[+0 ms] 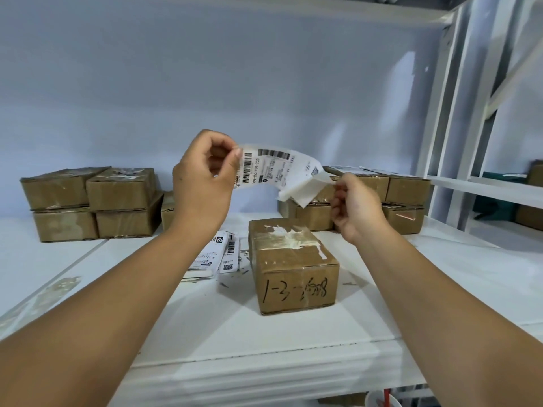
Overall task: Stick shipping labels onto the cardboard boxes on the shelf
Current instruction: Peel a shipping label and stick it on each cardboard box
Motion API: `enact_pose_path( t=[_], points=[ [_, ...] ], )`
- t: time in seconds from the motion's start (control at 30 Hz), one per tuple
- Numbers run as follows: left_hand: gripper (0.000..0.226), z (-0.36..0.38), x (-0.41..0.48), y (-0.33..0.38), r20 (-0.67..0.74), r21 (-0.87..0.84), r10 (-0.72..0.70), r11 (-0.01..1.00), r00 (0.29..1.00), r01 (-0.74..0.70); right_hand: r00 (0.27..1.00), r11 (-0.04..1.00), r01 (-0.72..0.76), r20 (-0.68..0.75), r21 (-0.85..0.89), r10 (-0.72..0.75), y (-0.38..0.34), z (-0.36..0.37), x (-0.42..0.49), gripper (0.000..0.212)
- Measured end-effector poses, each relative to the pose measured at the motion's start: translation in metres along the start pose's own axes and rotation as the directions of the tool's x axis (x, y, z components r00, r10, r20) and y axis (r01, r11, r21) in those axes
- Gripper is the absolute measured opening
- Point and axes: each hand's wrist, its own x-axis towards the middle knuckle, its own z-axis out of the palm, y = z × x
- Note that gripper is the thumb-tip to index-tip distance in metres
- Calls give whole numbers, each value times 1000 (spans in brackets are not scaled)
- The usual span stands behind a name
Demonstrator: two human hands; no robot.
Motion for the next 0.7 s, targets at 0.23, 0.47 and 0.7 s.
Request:
enact_pose_path(
  t=[0.23, 0.47, 0.7],
  points=[
    [22, -5, 7, -8, -201, -115, -124, 988, 972, 102, 962, 990, 27, -272, 140, 12, -5, -10, 2, 25],
    [34, -5, 10, -6, -120, -242, -315, 929, 942, 280, 961, 992, 77, -273, 104, -46, -2, -10, 7, 14],
    [30, 1, 1, -8, 188, -184, -412, 877, 891, 444, 909, 967, 199, -399, 157, -122, -9, -15, 6, 17]
  ],
)
